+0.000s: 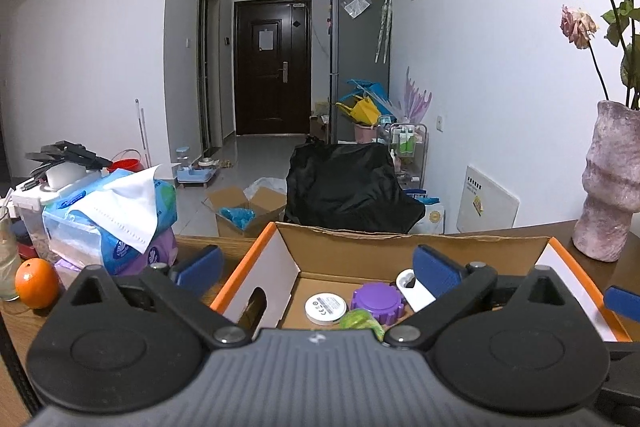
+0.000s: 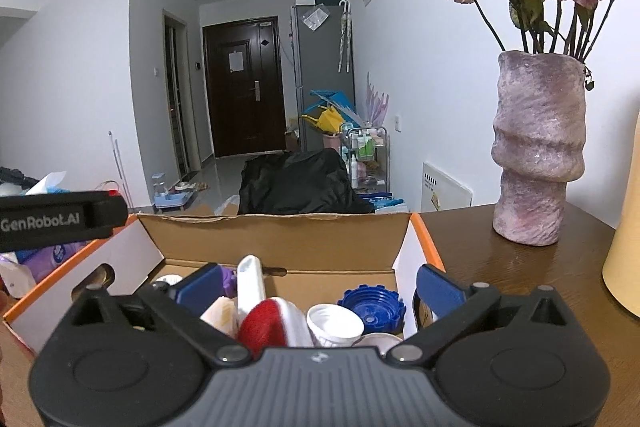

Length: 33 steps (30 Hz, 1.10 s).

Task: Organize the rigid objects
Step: 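Withdraw both open grippers back from the box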

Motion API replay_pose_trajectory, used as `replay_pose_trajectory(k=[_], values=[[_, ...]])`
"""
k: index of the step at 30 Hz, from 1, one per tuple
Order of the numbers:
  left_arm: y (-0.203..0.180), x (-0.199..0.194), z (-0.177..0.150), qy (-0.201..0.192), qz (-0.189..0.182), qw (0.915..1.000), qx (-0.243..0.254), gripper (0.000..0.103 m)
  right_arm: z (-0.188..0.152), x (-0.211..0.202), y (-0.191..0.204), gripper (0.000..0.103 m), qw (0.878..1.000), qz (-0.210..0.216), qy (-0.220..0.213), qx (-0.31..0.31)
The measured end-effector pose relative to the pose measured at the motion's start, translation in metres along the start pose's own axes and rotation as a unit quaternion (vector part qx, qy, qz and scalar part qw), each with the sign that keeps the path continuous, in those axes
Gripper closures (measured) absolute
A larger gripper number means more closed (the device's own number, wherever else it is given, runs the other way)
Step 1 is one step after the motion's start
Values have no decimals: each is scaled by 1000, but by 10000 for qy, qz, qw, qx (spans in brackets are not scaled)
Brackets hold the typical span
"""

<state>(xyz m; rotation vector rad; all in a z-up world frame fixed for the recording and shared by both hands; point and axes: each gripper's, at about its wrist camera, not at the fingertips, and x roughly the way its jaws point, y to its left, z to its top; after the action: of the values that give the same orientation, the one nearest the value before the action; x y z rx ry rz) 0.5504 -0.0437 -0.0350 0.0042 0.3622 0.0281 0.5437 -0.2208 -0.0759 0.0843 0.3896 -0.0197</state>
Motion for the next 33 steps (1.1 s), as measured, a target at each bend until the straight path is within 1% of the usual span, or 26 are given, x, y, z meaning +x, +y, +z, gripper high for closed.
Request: replay_pose_trajectory(k=[6, 11, 18, 23, 27, 33], values=[[5, -11, 1, -74, 8, 10000, -26, 0, 1, -5, -1, 0, 10000, 19, -46, 34], [10, -28, 2, -133, 18, 9999, -92, 0, 4, -18, 0, 0, 9999, 79, -127, 3], [18, -66, -3, -283, 49, 9995, -121, 0, 3, -48, -4, 0, 9998, 158, -150, 36], [26, -106, -7, -386, -82, 9991, -130, 0, -1, -83, -6, 0, 9996, 182, -195, 4], [32, -140, -12, -392, -90, 9991, -144, 0, -3, -115, -10, 0, 9994, 229, -258, 26], [40, -198, -24, -366, -183, 9991, -129, 0, -8, -175, -15, 0, 9988, 293, -389, 9]])
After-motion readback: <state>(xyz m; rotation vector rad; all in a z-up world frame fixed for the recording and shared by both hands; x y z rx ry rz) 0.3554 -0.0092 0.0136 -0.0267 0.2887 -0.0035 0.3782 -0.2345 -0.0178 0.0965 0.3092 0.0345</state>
